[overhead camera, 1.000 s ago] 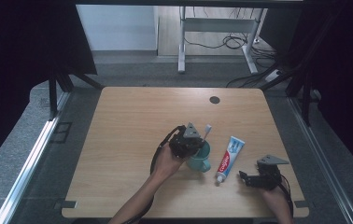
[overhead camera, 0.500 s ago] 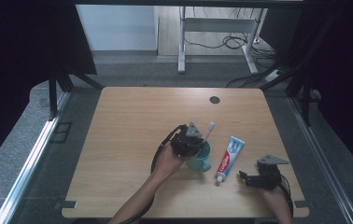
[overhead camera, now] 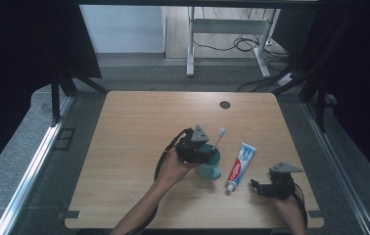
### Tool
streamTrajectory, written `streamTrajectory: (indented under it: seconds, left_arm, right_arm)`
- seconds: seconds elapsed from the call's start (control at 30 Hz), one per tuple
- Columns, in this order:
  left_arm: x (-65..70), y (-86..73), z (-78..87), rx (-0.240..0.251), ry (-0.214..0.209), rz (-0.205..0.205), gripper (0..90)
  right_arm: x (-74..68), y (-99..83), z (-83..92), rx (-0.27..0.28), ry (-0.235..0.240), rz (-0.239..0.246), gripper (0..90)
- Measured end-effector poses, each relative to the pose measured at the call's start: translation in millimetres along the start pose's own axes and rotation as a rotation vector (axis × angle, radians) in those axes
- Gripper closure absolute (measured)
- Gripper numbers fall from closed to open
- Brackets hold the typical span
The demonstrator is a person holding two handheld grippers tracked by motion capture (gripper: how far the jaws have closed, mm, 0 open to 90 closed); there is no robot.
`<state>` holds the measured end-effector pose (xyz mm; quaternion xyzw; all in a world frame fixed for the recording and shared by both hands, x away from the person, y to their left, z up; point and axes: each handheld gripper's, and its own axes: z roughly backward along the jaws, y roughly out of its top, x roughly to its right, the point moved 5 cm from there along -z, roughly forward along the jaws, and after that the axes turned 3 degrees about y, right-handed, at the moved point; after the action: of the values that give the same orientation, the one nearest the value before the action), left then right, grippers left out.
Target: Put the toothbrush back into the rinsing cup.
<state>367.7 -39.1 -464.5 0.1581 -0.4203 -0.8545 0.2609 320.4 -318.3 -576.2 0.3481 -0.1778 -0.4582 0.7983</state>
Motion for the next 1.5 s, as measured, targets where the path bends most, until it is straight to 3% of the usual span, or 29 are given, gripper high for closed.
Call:
streamTrajectory:
  seconds: [0.27, 0.6, 0.97, 1.5]
  left_arm:
    - [-3.3, -0.3, 12.6, -0.014, 0.005, 0.008, 25.4]
    - [-8.9, -4.4, 33.1, -0.025, 0.000, 0.032, 11.6]
    - [-18.1, -23.3, 50.0, -0.033, 0.008, 0.059, 3.0]
    - [-27.1, -54.8, 62.1, -0.044, 0.056, 0.063, 1.8]
  right_arm:
    - [0.0, 0.0, 0.0, 0.001, 0.000, 0.000, 9.0]
    - [-0.1, 0.0, 0.0, 0.000, 0.000, -0.001, 9.0]
    - [-0.1, 0.0, 0.0, 0.000, 0.001, -0.001, 9.0]
    - [-0.1, 0.1, -0.1, 0.002, 0.000, 0.000, 9.1]
